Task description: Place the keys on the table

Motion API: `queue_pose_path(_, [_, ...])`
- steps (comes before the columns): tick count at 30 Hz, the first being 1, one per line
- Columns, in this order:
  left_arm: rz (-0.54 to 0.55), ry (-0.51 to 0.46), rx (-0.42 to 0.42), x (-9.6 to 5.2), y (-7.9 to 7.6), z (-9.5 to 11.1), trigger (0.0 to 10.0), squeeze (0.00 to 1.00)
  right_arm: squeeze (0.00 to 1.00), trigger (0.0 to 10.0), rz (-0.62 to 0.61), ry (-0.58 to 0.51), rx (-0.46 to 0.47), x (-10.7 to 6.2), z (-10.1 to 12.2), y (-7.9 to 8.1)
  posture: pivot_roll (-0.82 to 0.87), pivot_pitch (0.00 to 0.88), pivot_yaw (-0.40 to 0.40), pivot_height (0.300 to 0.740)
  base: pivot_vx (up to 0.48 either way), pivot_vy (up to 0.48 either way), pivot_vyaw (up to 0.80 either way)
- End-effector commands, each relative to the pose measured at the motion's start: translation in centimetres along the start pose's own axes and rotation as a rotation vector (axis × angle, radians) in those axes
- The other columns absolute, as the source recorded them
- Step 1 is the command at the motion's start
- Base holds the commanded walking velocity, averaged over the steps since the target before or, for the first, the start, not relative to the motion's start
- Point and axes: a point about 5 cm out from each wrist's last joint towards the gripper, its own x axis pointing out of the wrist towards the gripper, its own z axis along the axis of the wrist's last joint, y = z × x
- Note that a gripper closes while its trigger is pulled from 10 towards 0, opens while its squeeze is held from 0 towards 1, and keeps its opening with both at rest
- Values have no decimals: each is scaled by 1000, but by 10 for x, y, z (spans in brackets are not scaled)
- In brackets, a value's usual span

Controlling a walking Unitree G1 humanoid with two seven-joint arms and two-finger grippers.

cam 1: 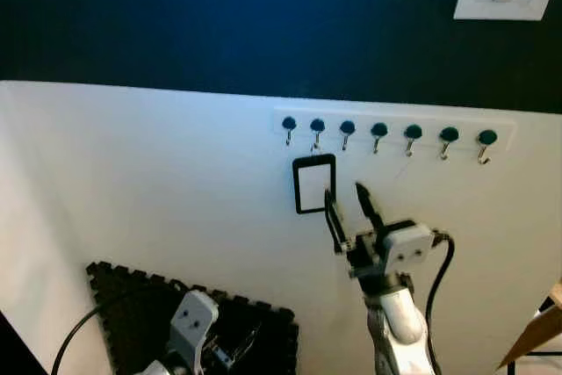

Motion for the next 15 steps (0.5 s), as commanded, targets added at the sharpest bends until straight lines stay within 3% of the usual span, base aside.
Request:
queue_pose_path(1, [-10, 17, 13, -1, 1, 0, 10000, 0, 0, 10000, 9, 14, 11, 3, -1, 4, 61, 27, 27, 740, 0, 0, 0])
queue_pose_path(8, [-36, 30, 44, 0, -3, 4, 10000, 0, 0, 10000, -26, 34, 112, 24, -3, 12, 71, 29, 23, 740, 0, 0, 0])
queue_pose_path(15, [-30, 20, 31, 2, -3, 8, 10000, 0, 0, 10000, 23, 62, 141, 30, -5, 21, 72, 29, 22, 740, 0, 0, 0])
